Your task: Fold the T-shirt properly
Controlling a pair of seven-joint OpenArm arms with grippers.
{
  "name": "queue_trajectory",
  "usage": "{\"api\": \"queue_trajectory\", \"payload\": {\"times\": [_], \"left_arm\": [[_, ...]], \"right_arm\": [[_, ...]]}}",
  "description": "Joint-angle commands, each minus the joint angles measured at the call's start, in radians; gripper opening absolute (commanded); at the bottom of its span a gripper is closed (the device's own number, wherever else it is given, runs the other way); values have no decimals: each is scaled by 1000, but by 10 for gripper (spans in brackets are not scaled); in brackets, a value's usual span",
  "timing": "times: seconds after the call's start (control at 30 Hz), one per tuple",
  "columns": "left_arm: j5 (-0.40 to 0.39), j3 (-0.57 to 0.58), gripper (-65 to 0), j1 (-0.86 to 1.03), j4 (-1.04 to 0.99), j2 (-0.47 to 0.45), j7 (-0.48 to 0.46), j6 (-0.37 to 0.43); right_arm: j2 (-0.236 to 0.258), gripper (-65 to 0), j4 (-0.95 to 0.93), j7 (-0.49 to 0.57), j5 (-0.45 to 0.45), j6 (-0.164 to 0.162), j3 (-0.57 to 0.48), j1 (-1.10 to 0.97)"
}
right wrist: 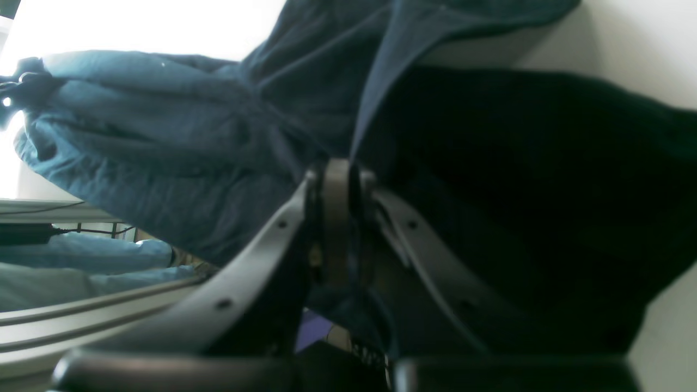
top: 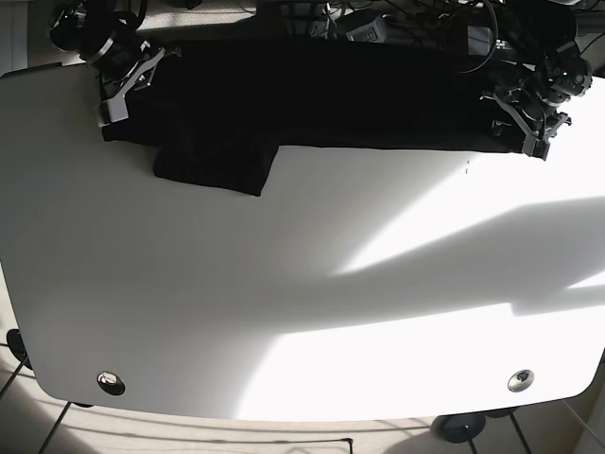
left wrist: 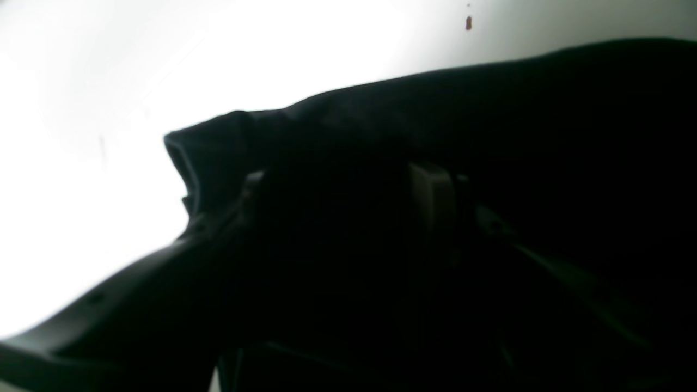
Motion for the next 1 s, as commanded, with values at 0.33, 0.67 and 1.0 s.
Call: {"api": "queue_trajectory", "payload": {"times": [0.33, 0.67, 1.0], "left_arm": [[27, 2, -344, 4, 3, -11, 35, 8], [27, -1, -344, 4, 0, -11, 35, 8], [27, 1, -344, 4, -2, -11, 35, 8]], "right_arm": [[95, 0, -270, 22, 28, -49, 29, 347], [195, -82, -588, 25, 26, -105, -129, 466], [138, -176, -586, 45, 28, -156, -215, 454]]}}
